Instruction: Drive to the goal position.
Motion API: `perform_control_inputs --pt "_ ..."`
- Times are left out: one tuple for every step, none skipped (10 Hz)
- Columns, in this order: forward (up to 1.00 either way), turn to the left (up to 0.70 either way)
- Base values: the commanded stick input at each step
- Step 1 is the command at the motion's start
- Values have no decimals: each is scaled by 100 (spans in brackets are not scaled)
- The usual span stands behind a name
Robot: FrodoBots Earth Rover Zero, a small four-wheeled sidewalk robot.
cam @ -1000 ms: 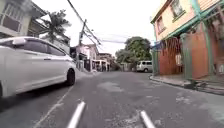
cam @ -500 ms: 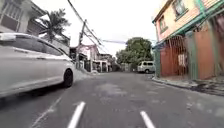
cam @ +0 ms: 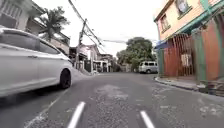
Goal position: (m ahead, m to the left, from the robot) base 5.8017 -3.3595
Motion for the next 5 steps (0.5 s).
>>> perform_control_inputs --pt "70 0" --pt "70 0" --pt "70 0" --pt "70 0" --pt "70 0"
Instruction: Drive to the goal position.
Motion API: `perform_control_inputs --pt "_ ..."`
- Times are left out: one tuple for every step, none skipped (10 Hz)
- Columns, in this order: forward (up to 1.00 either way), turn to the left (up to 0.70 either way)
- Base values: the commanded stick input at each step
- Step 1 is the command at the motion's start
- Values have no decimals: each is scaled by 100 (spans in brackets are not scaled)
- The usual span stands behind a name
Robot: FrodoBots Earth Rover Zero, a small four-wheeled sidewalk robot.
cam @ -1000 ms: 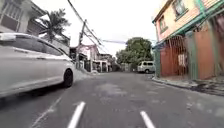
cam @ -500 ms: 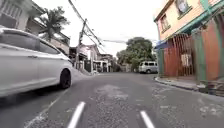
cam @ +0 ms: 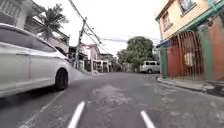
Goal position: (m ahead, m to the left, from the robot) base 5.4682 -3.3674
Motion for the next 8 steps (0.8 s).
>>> perform_control_inputs --pt "70 0" --pt "70 0" --pt "70 0" --pt "70 0" --pt "70 0" --pt "70 0" --pt "70 0" --pt "70 0"
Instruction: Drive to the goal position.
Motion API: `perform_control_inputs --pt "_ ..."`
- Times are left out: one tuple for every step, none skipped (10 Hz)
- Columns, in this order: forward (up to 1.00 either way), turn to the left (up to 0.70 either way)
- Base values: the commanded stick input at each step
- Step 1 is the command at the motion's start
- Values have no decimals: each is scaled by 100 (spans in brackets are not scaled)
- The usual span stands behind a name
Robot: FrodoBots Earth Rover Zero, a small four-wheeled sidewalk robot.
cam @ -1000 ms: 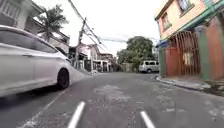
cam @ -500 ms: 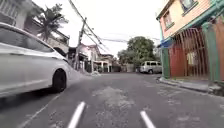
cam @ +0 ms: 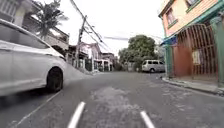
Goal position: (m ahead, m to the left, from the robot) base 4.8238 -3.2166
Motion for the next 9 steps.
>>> perform_control_inputs --pt "70 0" --pt "70 0" --pt "70 0" --pt "70 0" --pt "70 0" --pt "70 -2" --pt "70 -4" --pt "70 -12" --pt "70 -22"
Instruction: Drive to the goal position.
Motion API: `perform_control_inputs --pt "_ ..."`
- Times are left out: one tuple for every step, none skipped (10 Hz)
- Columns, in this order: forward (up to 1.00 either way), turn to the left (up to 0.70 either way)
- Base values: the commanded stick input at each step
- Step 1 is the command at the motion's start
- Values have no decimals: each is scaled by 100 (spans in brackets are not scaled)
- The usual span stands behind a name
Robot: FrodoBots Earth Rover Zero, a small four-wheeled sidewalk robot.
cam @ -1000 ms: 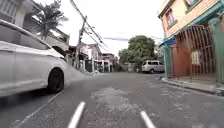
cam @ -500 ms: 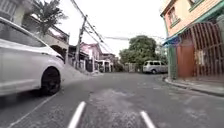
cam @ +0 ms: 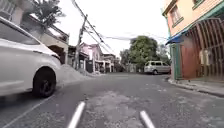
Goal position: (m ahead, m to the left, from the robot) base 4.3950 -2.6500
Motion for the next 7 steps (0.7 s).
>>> perform_control_inputs --pt "70 -32" --pt "70 -35" --pt "70 -35" --pt "70 -34" --pt "70 -15" --pt "70 0" --pt "70 0"
